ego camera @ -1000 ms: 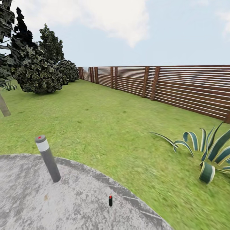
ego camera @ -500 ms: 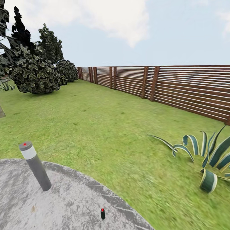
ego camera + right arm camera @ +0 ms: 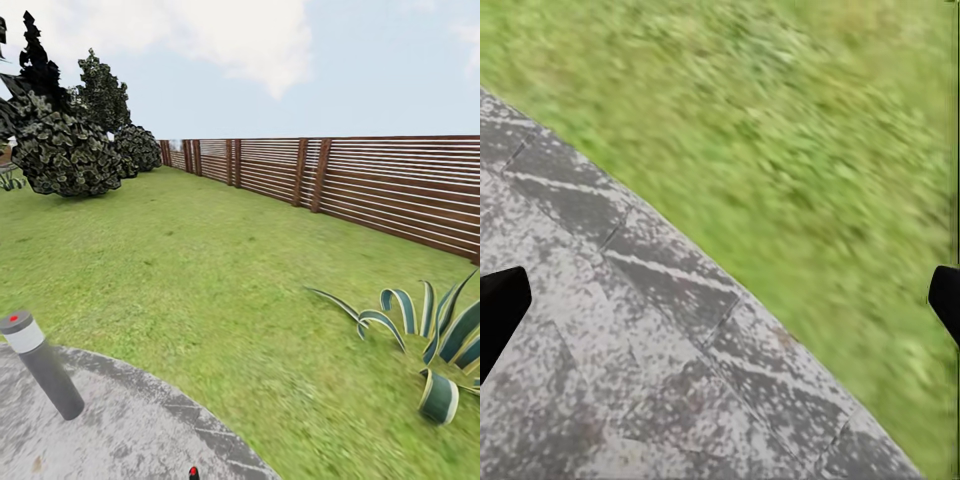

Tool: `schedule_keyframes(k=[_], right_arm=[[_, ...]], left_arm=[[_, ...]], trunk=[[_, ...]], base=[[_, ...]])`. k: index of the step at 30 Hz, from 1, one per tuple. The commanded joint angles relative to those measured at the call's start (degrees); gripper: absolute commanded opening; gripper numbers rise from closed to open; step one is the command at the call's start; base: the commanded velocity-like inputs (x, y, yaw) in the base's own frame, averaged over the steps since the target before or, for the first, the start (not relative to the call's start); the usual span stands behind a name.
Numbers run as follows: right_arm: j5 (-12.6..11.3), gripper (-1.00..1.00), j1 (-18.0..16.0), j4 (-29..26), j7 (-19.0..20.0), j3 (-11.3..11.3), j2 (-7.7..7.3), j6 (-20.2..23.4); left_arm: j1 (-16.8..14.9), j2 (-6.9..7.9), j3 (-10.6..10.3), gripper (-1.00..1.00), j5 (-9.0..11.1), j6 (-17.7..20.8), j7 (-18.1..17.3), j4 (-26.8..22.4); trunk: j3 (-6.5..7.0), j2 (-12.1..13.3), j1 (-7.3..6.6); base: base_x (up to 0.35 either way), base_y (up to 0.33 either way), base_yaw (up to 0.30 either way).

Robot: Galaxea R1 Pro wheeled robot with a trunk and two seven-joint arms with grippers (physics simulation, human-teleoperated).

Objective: Pick up the pesticide atomizer in the garden and spray insectifuge to fully cover both potted plants in the garden.

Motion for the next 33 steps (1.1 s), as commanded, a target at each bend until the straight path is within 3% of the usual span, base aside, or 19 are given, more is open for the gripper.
schedule_keyframes(k=[1, 20, 33], right_arm=[[0.0, 1.00, 0.0, 0.0, 0.0, 0.0, -0.01, -0.2], [0.0, 1.00, 0.0, 0.0, -0.1, 0.0, -0.01, -0.2], [0.0, 1.00, 0.0, 0.0, 0.0, 0.0, -0.01, -0.2]], left_arm=[[0.0, -0.01, 0.0, 1.00, 0.1, -0.2, 0.0, 0.0], [0.0, -0.01, 0.0, 1.00, 0.1, -0.2, 0.0, 0.0], [0.0, -0.01, 0.0, 1.00, 0.1, -0.2, 0.0, 0.0]], trunk=[[-0.05, 0.0, 0.03], [-0.05, 0.0, 0.03], [0.03, 0.0, 0.03]], base=[[0.286, -0.207, 0.000], [0.281, -0.213, 0.026], [0.237, -0.249, 0.179]])
